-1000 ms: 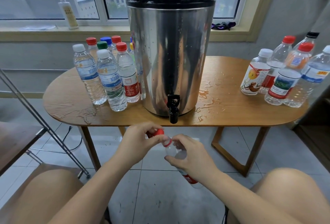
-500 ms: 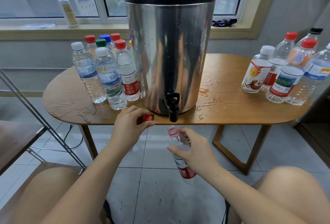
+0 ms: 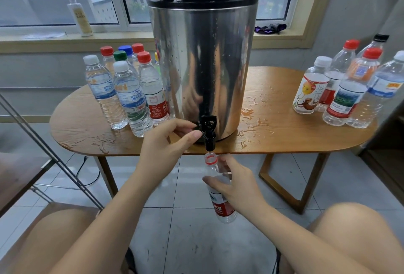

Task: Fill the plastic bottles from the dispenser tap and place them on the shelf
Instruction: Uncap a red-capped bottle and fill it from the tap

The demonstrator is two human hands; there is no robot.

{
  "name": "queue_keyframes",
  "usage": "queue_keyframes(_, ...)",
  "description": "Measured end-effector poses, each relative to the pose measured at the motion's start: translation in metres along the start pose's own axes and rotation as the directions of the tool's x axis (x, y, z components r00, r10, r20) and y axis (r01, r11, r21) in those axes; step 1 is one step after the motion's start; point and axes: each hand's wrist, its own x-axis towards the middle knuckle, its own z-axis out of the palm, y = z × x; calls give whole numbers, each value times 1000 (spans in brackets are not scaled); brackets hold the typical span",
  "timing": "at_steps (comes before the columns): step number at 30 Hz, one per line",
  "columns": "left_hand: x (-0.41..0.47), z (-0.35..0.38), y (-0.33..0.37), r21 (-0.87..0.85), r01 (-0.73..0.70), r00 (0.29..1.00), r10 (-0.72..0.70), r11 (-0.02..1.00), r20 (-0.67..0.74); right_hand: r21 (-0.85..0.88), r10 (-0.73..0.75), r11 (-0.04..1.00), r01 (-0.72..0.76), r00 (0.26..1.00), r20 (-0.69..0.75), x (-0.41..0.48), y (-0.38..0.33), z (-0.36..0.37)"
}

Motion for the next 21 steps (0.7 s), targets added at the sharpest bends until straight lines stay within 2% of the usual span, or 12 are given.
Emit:
queue_keyframes(5,9,8,14,-131,74,997,-69,989,47,-5,-5,1000,5,1000,2,2,0,1)
queue_keyframes(10,15,15,22,-184,67,997,-58,981,52,-14,8,1000,-8,1000,-2,5,0,1)
queue_keyframes(17,25,22,24,-159,101,995,-99,982,20,-15,21,1000,-21,1000,0,7,-3,1)
queue_keyframes(21,33,24,22,-161,170,985,-174,972,-10,-12,28,1000,-28,1000,-3,6,-4,2)
